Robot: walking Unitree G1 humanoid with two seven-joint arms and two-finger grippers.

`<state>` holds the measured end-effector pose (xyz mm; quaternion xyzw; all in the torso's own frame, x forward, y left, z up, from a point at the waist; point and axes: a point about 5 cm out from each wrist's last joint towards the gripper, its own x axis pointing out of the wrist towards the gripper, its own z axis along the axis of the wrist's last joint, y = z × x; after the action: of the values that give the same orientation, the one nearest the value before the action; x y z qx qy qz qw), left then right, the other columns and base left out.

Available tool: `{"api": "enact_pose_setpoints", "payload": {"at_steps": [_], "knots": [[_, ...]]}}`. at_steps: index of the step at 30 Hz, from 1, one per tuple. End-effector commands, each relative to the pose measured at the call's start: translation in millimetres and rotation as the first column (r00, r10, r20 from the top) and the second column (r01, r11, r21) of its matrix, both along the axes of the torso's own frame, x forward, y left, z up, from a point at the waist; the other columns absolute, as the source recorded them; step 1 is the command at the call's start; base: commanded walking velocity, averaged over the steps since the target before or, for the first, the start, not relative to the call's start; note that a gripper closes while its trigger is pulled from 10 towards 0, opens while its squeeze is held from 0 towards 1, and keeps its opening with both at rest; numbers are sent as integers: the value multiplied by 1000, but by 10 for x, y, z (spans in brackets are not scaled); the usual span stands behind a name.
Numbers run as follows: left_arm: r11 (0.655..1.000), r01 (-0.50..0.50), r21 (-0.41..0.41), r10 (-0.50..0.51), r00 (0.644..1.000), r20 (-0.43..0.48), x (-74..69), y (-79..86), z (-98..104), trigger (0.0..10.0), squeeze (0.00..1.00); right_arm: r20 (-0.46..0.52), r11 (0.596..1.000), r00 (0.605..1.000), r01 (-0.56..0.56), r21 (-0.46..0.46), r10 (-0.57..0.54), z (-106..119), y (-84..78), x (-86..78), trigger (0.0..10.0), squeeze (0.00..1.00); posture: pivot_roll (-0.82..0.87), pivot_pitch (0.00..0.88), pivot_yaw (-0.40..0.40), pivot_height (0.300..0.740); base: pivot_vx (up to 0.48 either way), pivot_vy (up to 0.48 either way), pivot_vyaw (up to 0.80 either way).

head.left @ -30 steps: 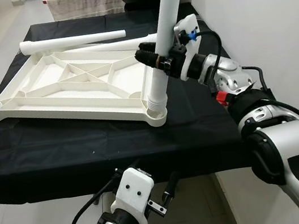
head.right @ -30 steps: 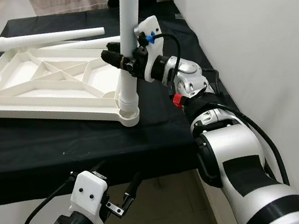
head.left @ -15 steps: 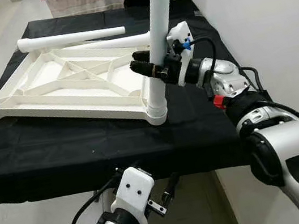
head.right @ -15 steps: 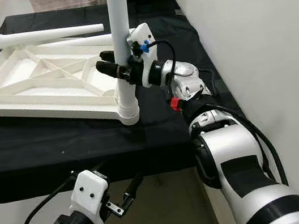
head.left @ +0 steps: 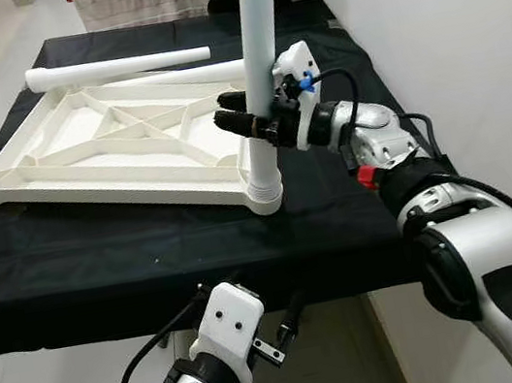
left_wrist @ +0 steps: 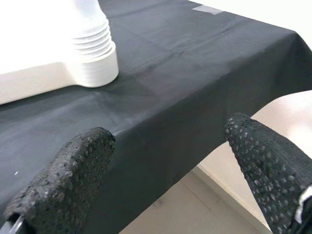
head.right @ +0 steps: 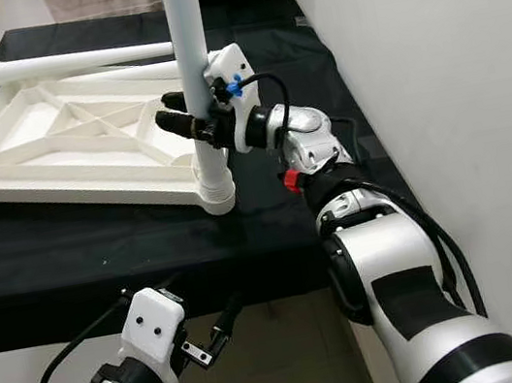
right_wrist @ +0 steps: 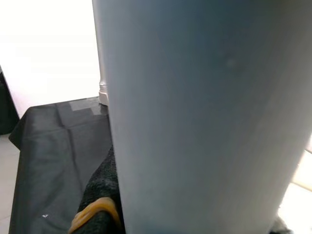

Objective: Building children table

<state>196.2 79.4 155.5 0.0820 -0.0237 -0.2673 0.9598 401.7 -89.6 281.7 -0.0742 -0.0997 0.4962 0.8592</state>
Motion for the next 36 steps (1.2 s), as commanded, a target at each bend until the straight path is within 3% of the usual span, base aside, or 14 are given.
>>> {"api": "enact_pose_setpoints", "payload": {"at_steps": [1, 3, 5, 6, 8, 11, 17, 21, 22, 26, 27, 29, 32, 36], "knots": [[1000, 6, 2, -6, 1000, -9, -19, -9, -5, 10000, 0, -102, 998, 995, 4, -66, -10, -270, 68, -3, 10000, 0, 96, 237, -58, 740, 0, 0, 0], [1000, 6, 2, -6, 1000, -9, -19, -10, -5, 10000, 0, -104, 997, 994, 8, -71, -15, -278, 73, -2, 10000, 0, 96, 237, -58, 740, 0, 0, 0], [1000, -3, -1, 3, 1000, -5, -5, -7, 5, 10000, 0, -121, 988, 982, 141, -62, -148, -314, 36, 54, 10000, 0, 96, 236, -64, 740, 0, 0, 0], [1000, -3, -1, 3, 1000, -5, -5, -7, 5, 10000, 0, -121, 988, 982, 141, -62, -148, -314, 36, 54, 10000, 0, 96, 236, -64, 740, 0, 0, 0], [1000, -8, 2, 8, 1000, -1, 6, -1, 10, 10000, 0, -121, 954, 946, 292, -74, -299, -345, -55, 113, 10000, 0, 97, 237, -63, 740, 0, 0, 0], [1000, -9, 3, 9, 1000, 3, 20, 5, 14, 10000, 0, -117, 918, 911, 393, -50, -396, -324, -123, 149, 10000, 0, 95, 236, -62, 740, 0, 0, 0], [1000, -23, 3, 23, 1000, 15, 54, 29, 31, 10000, 0, -118, 864, 861, 502, 45, -494, -224, -194, 187, 10000, 0, 95, 234, -62, 740, 0, 0, 0], [999, -38, -1, 38, 999, 19, 96, 60, 45, 10000, 0, -140, 789, 794, 606, 99, -592, -172, -272, 218, 10000, 0, 99, 228, -60, 740, 0, 0, 0], [999, -38, -1, 38, 999, 19, 96, 60, 45, 10000, 0, -140, 789, 794, 606, 99, -592, -172, -272, 218, 10000, 0, 99, 228, -60, 740, 0, 0, 0], [999, -39, 8, 39, 999, 32, 121, 73, 54, 10000, 0, -168, 614, 637, 770, 172, -752, -35, -461, 256, 10000, 0, 101, 218, -61, 740, 0, 0, 0], [999, -39, 8, 39, 999, 32, 121, 73, 54, 10000, 0, -168, 614, 637, 770, 172, -752, -35, -461, 256, 10000, 0, 101, 218, -61, 740, 0, 0, 0], [999, -39, 9, 38, 999, 32, 127, 76, 51, 10000, 0, -168, 571, 598, 800, 183, -784, -19, -476, 258, 10000, 0, 98, 213, -60, 740, 0, 0, 0], [999, -39, 16, 39, 998, 42, 151, 82, 57, 10000, 0, -176, 482, 509, 858, 176, -843, -49, -514, 258, 10000, 0, 101, 208, -58, 740, 0, 0, 0], [999, -42, 18, 41, 998, 44, 164, 87, 56, 10000, 0, -172, 436, 463, 883, 174, -870, -67, -538, 254, 10000, 0, 100, 205, -61, 740, 0, 0, 0]]}}
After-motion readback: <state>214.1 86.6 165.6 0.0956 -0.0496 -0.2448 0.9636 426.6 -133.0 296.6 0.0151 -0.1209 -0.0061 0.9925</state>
